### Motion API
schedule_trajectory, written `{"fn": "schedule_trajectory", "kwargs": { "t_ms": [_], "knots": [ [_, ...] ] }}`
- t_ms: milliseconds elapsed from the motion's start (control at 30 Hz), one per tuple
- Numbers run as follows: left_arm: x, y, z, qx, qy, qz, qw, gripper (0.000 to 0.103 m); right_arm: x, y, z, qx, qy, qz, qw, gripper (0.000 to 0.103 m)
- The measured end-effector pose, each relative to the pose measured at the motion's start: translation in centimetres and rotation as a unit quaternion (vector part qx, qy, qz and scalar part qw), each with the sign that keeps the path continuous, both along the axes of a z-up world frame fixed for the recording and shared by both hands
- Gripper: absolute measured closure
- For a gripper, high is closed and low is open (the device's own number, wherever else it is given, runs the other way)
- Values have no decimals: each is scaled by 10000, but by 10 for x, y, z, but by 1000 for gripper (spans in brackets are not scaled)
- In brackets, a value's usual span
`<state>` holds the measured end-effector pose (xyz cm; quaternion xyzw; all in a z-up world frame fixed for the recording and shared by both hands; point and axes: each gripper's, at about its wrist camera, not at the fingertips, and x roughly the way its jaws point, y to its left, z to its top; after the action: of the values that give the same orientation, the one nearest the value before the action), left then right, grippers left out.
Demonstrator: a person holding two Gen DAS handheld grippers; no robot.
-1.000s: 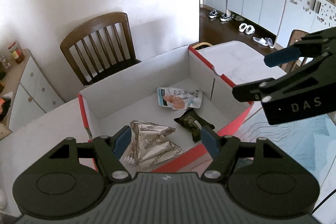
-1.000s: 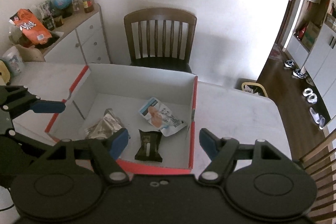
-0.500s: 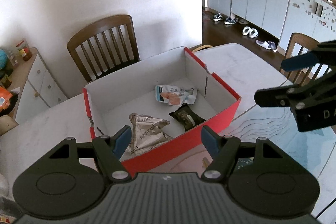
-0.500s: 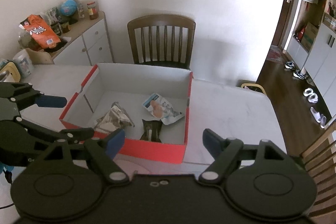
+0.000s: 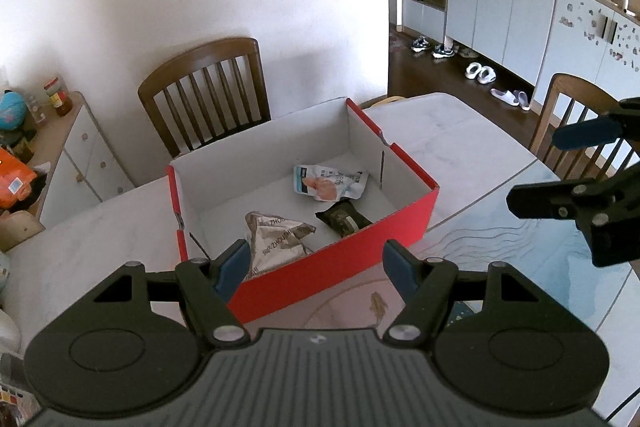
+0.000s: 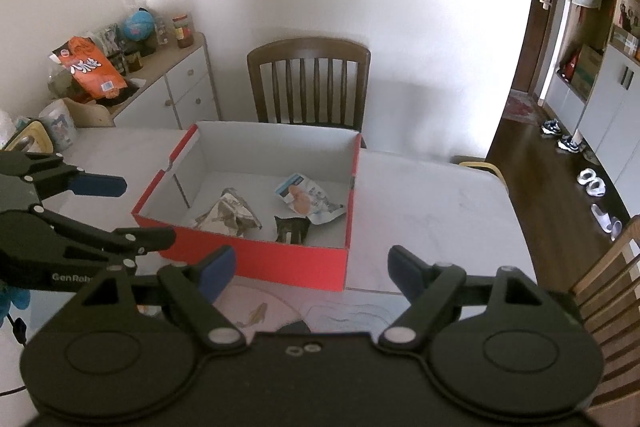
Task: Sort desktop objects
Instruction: 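Withdraw both open grippers from the box back toward the item pile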
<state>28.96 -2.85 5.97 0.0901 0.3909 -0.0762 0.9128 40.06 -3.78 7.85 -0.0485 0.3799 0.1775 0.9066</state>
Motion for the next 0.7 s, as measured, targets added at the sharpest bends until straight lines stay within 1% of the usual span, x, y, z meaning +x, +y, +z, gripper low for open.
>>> {"fn": "schedule_trajectory", "kwargs": {
  "t_ms": [100,367,600,700],
  "knots": [
    [-6,-1,3,-12,-25,0,10000,27,-8,-1,1,3,-15,43,10000,20],
    [-22,-7,7,-22,-73,-8,10000,27,-26,-9,5,9,-72,89,9999,18],
    [-39,-10,10,-64,-106,-19,9999,27,-42,-16,5,80,-105,154,9998,12],
    [-46,-8,10,-92,-124,-10,9999,21,-49,-19,4,113,-115,159,9997,9]
  ]
}}
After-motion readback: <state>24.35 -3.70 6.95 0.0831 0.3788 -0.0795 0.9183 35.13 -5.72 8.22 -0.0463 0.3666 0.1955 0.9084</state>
